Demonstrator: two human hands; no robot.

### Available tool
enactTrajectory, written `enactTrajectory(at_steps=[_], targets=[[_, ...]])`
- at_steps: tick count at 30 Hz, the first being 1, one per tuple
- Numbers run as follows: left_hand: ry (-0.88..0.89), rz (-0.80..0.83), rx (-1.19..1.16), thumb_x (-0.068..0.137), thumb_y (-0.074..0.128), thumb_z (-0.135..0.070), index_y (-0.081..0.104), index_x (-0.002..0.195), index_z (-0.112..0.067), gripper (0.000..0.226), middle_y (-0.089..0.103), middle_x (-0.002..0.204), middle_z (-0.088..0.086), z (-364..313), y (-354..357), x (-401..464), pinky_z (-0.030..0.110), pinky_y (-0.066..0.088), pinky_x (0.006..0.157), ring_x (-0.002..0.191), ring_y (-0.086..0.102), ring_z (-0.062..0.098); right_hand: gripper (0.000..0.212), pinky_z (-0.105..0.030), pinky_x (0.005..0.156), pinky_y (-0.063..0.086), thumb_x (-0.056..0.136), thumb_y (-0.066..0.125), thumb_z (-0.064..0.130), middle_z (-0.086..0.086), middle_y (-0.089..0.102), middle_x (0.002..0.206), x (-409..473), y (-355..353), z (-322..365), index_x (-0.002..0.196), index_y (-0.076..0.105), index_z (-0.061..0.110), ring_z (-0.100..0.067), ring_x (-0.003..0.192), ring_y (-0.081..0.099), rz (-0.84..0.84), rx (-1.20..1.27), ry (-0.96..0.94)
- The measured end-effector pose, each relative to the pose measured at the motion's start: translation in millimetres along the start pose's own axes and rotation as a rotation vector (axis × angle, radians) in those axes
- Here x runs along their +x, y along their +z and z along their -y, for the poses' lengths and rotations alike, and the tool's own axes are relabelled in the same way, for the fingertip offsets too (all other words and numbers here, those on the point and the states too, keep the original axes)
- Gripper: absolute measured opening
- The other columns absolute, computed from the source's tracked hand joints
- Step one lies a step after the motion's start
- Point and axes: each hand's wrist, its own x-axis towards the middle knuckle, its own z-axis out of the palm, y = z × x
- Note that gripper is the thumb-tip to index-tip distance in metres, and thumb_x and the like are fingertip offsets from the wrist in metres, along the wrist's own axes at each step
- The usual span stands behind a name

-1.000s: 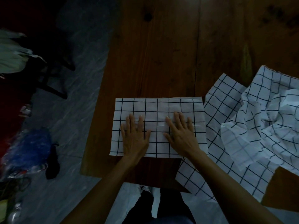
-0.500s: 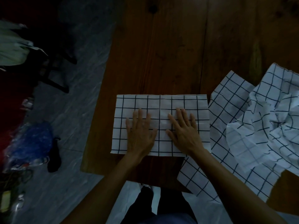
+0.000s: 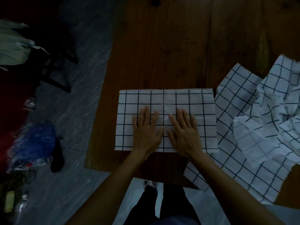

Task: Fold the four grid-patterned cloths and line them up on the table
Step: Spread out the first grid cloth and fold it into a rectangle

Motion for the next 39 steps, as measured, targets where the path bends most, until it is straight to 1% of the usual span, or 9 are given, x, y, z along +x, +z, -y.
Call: enactTrajectory(at_steps=[5, 11, 15, 18, 25, 29, 33, 36, 39], targets=[[-0.051, 0.001, -0.023, 0.092, 0.024, -0.062, -0.002, 0.152, -0.026, 0.074, -0.016, 0.159, 0.005, 24, -7, -5, 0.039, -0.011, 0.117, 0.144, -0.021, 0.017, 0.063, -0.049, 0.119, 0.001, 0.097, 0.018, 0.056, -0.011, 0.0, 0.16, -6, -5, -17, 0.151, 0.015, 0.024, -0.026, 0.148, -0.004, 0.013, -0.019, 0.068], [-0.028, -0.02, -0.023, 0.09, 0.02, -0.064, 0.0, 0.152, -0.025, 0.076, -0.015, 0.159, 0.007, 26, -12, -7, 0.043, -0.013, 0.116, 0.144, -0.02, 0.019, 0.065, -0.051, 0.118, -0.002, 0.096, 0.018, 0.056, -0.011, -0.002, 0.16, -19, -13, -34, 0.152, 0.015, 0.022, -0.027, 0.148, -0.006, -0.009, -0.043, 0.16], [0.057, -0.068, -0.043, 0.094, 0.022, -0.052, 0.001, 0.152, -0.022, 0.069, -0.012, 0.159, 0.008, 0, -8, -4, 0.041, -0.014, 0.116, 0.145, -0.016, 0.019, 0.059, -0.054, 0.117, 0.005, 0.098, 0.024, 0.044, -0.016, 0.007, 0.159, -7, -9, 7, 0.15, 0.019, 0.017, -0.032, 0.147, 0.002, -0.087, -0.015, 0.034], [0.031, -0.032, -0.073, 0.093, 0.015, -0.051, -0.002, 0.15, -0.021, 0.067, -0.01, 0.159, 0.007, -5, -2, 0, 0.043, -0.009, 0.117, 0.146, -0.014, 0.019, 0.059, -0.052, 0.117, 0.005, 0.097, 0.026, 0.043, -0.014, 0.008, 0.159, -4, 6, 40, 0.15, 0.016, 0.019, -0.03, 0.147, 0.001, -0.04, 0.037, -0.03], [-0.11, -0.041, -0.01, 0.095, 0.016, -0.056, -0.002, 0.152, -0.024, 0.068, -0.011, 0.159, 0.006, 58, -12, -14, 0.042, -0.008, 0.118, 0.146, -0.014, 0.019, 0.063, -0.042, 0.119, -0.005, 0.096, 0.01, 0.057, -0.006, -0.008, 0.16, -34, -6, -28, 0.151, 0.006, 0.028, -0.023, 0.148, -0.01, 0.01, -0.013, 0.192], [-0.099, -0.058, 0.056, 0.094, 0.011, -0.057, -0.001, 0.151, -0.022, 0.068, -0.009, 0.159, 0.009, 57, -18, -17, 0.046, -0.012, 0.115, 0.146, -0.013, 0.022, 0.066, -0.044, 0.119, -0.005, 0.094, 0.011, 0.059, -0.008, -0.003, 0.161, -37, -11, -28, 0.151, 0.007, 0.027, -0.025, 0.147, -0.009, 0.018, -0.014, 0.237], [0.037, -0.096, -0.01, 0.094, 0.015, -0.047, -0.001, 0.15, -0.019, 0.065, -0.007, 0.159, 0.011, 16, -16, -14, 0.043, -0.01, 0.117, 0.146, -0.011, 0.023, 0.06, -0.05, 0.119, 0.0, 0.097, 0.021, 0.047, -0.012, 0.008, 0.16, -21, -10, 13, 0.15, 0.024, 0.02, -0.028, 0.147, -0.003, -0.057, 0.009, 0.116], [0.068, -0.047, -0.052, 0.095, 0.017, -0.045, 0.004, 0.151, -0.017, 0.064, -0.003, 0.159, 0.012, -4, -1, -14, 0.039, -0.008, 0.117, 0.145, -0.012, 0.02, 0.065, -0.048, 0.119, 0.001, 0.094, 0.019, 0.049, -0.013, 0.006, 0.159, -4, 6, 48, 0.152, 0.017, 0.02, -0.029, 0.147, -0.003, -0.009, 0.027, 0.011], [0.04, -0.056, -0.054, 0.097, 0.021, -0.045, 0.007, 0.151, -0.019, 0.062, -0.002, 0.16, 0.009, 12, 6, -15, 0.036, -0.007, 0.118, 0.146, -0.011, 0.017, 0.059, -0.044, 0.12, 0.002, 0.098, 0.016, 0.049, -0.011, 0.004, 0.16, -4, 12, 41, 0.151, 0.015, 0.023, -0.026, 0.148, -0.004, 0.014, 0.005, 0.033]])
